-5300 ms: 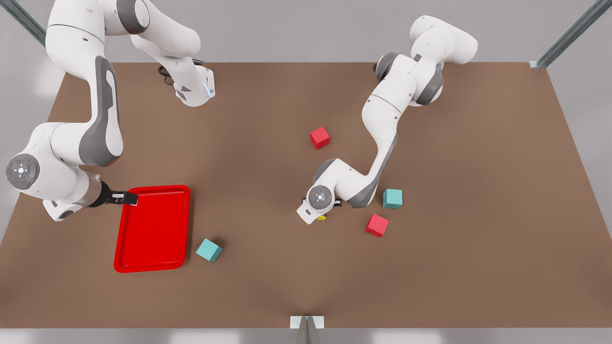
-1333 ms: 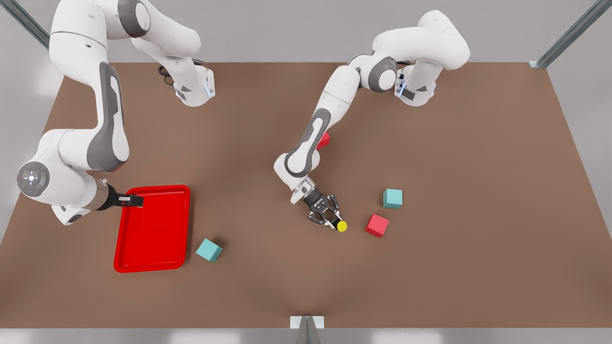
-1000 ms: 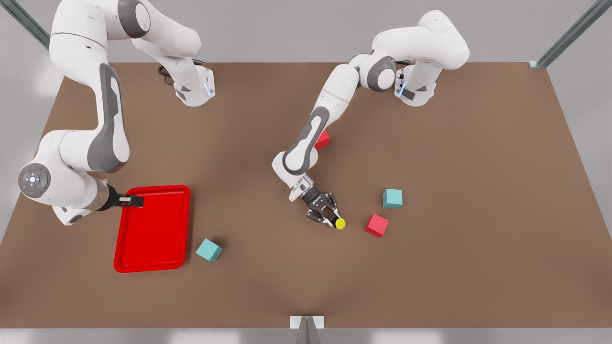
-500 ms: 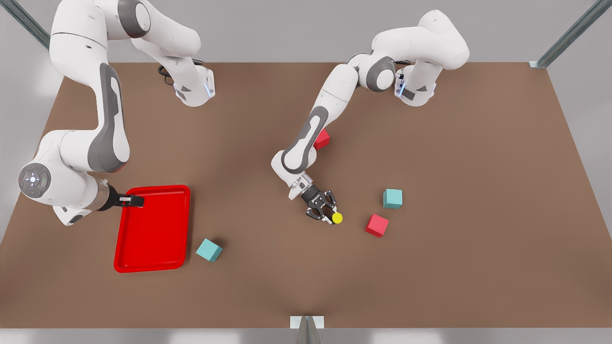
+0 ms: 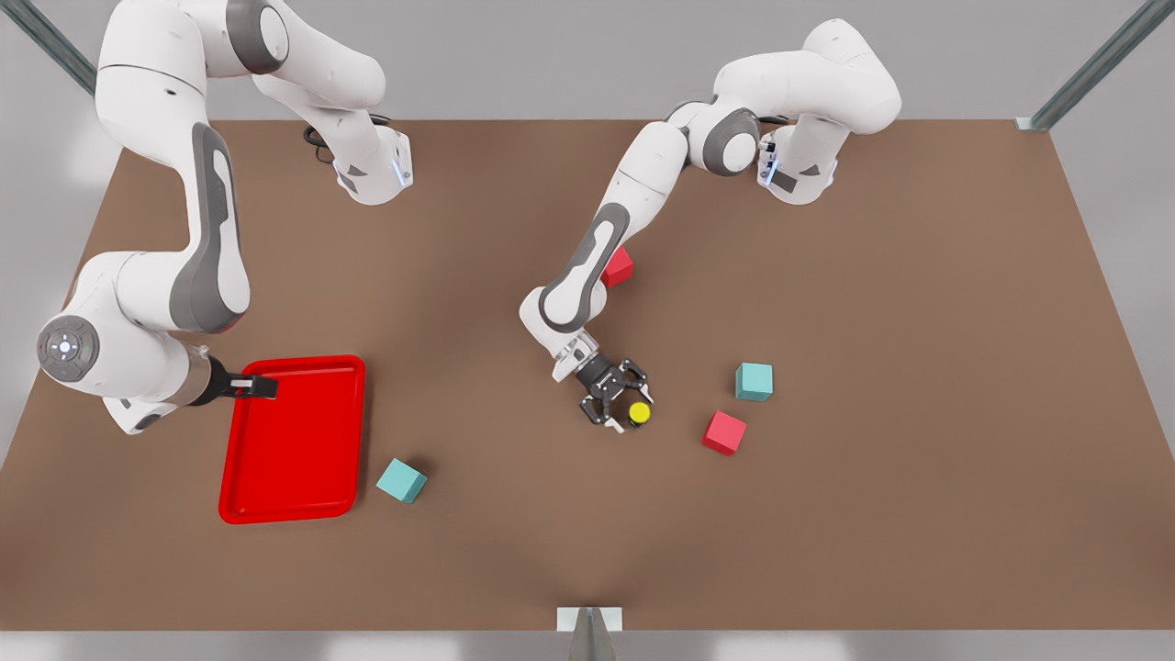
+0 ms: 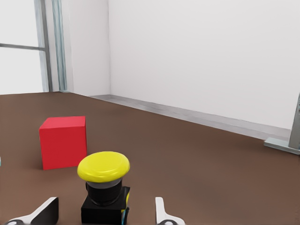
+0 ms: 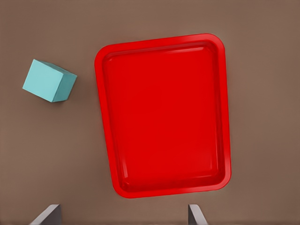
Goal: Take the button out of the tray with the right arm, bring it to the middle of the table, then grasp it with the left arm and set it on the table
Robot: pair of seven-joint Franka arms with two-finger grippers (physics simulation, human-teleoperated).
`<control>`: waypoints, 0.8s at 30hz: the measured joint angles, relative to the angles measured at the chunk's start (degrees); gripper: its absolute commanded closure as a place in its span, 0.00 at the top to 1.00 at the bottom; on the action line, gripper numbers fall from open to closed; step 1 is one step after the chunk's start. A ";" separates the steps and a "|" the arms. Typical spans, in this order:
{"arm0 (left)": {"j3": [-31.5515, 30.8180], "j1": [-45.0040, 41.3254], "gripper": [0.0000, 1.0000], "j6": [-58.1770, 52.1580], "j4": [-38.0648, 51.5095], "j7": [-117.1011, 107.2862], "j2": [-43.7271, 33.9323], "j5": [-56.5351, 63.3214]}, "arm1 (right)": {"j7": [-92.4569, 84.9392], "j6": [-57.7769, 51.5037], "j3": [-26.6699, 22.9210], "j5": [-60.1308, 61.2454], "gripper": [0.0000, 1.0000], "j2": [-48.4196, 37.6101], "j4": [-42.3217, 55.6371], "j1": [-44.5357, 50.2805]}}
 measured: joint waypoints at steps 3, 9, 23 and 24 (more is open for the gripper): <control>0.00 -0.21 1.00 -0.13 -0.07 0.22 -1.00 0.10 | 0.02 0.00 -0.02 -0.03 1.00 -0.02 0.05 0.00; -0.08 -0.94 1.00 -1.33 0.08 1.01 -1.61 -0.18 | 0.12 -0.04 0.05 -0.01 1.00 0.05 0.06 0.00; -0.82 6.82 1.00 -2.11 -1.87 10.78 -24.67 -15.19 | 0.27 0.00 0.05 -0.07 1.00 0.09 0.06 0.01; -0.84 9.67 1.00 -2.01 -1.88 13.80 -28.21 -21.76 | 0.28 -0.01 0.06 -0.07 1.00 0.09 0.06 0.00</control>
